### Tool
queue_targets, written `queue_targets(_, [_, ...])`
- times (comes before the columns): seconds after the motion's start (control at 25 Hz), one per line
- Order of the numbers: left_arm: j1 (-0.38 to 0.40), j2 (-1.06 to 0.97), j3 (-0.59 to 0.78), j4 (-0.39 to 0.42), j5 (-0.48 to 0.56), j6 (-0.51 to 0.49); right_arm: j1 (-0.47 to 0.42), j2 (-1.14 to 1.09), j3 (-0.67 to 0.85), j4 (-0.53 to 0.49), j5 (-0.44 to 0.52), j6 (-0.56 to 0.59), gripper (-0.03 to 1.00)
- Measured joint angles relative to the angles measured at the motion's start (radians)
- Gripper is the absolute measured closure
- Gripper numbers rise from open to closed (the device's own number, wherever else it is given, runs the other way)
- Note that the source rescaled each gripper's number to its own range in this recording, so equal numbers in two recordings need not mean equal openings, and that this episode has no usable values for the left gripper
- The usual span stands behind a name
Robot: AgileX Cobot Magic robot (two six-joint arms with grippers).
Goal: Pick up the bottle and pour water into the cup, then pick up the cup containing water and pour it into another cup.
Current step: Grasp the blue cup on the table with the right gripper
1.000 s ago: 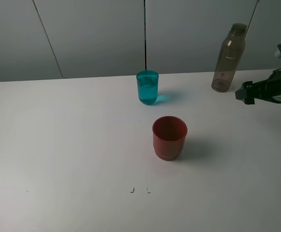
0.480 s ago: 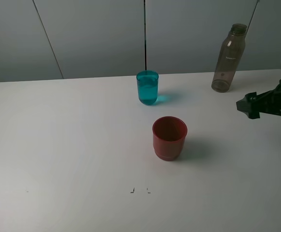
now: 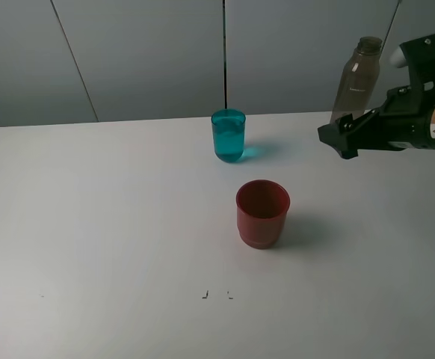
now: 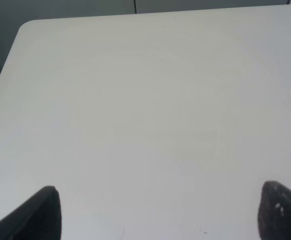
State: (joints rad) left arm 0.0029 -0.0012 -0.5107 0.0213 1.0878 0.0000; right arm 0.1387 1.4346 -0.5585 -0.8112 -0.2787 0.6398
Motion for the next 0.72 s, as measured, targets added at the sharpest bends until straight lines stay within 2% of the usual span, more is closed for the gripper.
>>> queue_targets(0.12, [0.0, 0.0, 0.0, 0.0, 0.0, 0.0, 0.024, 0.047, -0.05, 0.011, -0.002, -0.002, -0.03])
queue_targets(0.56, [0.0, 0.0, 0.0, 0.0, 0.0, 0.0, 0.203, 0.289, -0.235, 0.065, -0.004, -0.037, -0.03])
queue_targets(0.72, [0.0, 0.0, 0.0, 0.0, 0.0, 0.0, 0.236, 0.375, -0.305, 0.07, -0.004, -0.051, -0.03])
